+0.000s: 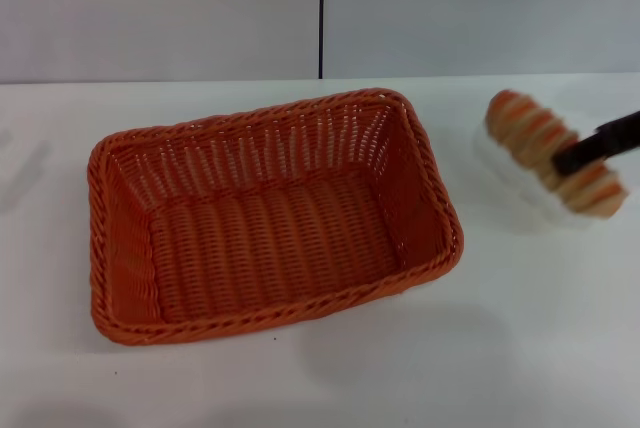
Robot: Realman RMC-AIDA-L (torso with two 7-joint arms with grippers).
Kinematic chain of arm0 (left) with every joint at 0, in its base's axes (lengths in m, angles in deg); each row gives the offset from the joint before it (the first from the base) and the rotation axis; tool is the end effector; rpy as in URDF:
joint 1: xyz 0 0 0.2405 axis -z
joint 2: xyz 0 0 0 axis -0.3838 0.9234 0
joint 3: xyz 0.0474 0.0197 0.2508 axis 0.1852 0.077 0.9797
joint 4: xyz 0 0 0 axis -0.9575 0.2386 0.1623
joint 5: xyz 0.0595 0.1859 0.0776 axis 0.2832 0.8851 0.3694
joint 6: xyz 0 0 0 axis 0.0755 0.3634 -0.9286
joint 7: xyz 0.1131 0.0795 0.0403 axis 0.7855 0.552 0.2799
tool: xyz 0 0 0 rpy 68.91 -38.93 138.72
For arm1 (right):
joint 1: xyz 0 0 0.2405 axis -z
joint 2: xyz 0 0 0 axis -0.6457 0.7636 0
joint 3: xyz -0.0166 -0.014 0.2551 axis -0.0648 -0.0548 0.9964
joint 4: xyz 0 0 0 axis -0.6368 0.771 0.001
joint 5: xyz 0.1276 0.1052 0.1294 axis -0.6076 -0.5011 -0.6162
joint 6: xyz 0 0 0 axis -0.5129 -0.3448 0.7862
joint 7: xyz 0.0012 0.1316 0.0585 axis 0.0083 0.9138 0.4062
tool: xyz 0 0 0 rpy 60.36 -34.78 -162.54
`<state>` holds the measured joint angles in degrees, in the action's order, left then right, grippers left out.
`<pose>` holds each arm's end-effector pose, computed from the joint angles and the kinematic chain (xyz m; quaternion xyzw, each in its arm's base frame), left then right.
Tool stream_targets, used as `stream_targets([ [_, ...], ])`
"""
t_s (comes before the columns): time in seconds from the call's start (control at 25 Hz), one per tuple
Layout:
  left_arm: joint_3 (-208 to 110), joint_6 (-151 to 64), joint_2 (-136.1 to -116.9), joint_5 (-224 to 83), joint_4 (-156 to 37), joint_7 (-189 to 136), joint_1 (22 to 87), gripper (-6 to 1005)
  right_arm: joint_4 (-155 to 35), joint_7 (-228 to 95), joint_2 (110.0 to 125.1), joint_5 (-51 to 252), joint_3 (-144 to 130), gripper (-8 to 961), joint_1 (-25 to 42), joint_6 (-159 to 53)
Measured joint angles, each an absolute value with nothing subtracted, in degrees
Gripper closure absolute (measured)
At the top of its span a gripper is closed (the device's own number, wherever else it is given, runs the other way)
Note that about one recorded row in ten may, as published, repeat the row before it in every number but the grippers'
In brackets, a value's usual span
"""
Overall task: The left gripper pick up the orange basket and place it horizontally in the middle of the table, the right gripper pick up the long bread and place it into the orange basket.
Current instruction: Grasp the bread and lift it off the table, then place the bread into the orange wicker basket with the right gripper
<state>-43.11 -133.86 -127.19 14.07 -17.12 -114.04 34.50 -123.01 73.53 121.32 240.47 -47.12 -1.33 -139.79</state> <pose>-0.3604 0.2415 0.1487 -0.7378 -0.3347 -0.4320 0.3963 0.2261 0.3834 0.0738 -0.8493 0.4812 -0.0880 0.1985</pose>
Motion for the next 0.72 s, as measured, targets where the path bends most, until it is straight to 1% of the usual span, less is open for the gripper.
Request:
stream_targets([
  [0.12, -43.1, -133.9, -127.22, 14.07, -17.12, -114.04, 34.64, 337, -127.67, 74.68, 121.07, 240.44, -47.06, 447, -0.99, -142.34],
  [0.2, -43.1, -133.95, -127.28, 14.07, -17.12, -114.03, 34.87, 337, -136.18, 76.05, 121.02, 240.24, -47.01, 465, -0.88, -146.22],
  [0.24, -43.1, -133.95, -127.28, 14.07, -17.12, -114.03, 34.87, 337, -136.18, 76.05, 121.02, 240.24, -47.01, 473, -0.88, -146.22],
  [0.28, -43.1, -133.95, -127.3, 14.07, -17.12, -114.03, 34.95, 338, -141.01, 76.67, 121.25, 239.72, -47.21, 480, -1.36, -148.92],
  [0.36, -43.1, -133.99, -127.39, 14.04, -17.12, -114.02, 35.2, 338, -143.02, 77.0, 121.42, 239.26, -47.44, 495, -1.83, -150.29],
  [0.4, -43.1, -134.08, -127.47, 14.03, -17.12, -114.02, 35.36, 338, -145.88, 77.33, 121.85, 237.77, -47.69, 503, -3.11, -152.74],
  [0.44, -43.1, -134.08, -127.47, 14.03, -17.12, -114.02, 35.36, 338, -145.88, 77.33, 121.85, 237.77, -47.69, 509, -3.11, -152.74],
  [0.48, -43.1, -134.13, -127.58, 14.01, -17.12, -114.03, 35.44, 338, -147.6, 77.4, 122.37, 235.63, -47.83, 515, -4.39, -154.69],
  [0.52, -43.1, -134.13, -127.58, 14.01, -17.12, -114.03, 35.44, 338, -147.6, 77.4, 122.37, 235.63, -47.83, 520, -4.39, -154.69],
  [0.6, -43.11, -134.14, -127.81, 13.99, -17.12, -114.03, 35.5, 338, -148.67, 77.42, 123.0, 229.97, -50.03, 532, -5.45, -155.71],
  [0.72, -43.1, -134.13, -127.98, 13.98, -17.12, -114.01, 35.51, 338, -147.68, 77.41, 123.09, 224.86, -52.83, 549, -5.65, -155.38],
])
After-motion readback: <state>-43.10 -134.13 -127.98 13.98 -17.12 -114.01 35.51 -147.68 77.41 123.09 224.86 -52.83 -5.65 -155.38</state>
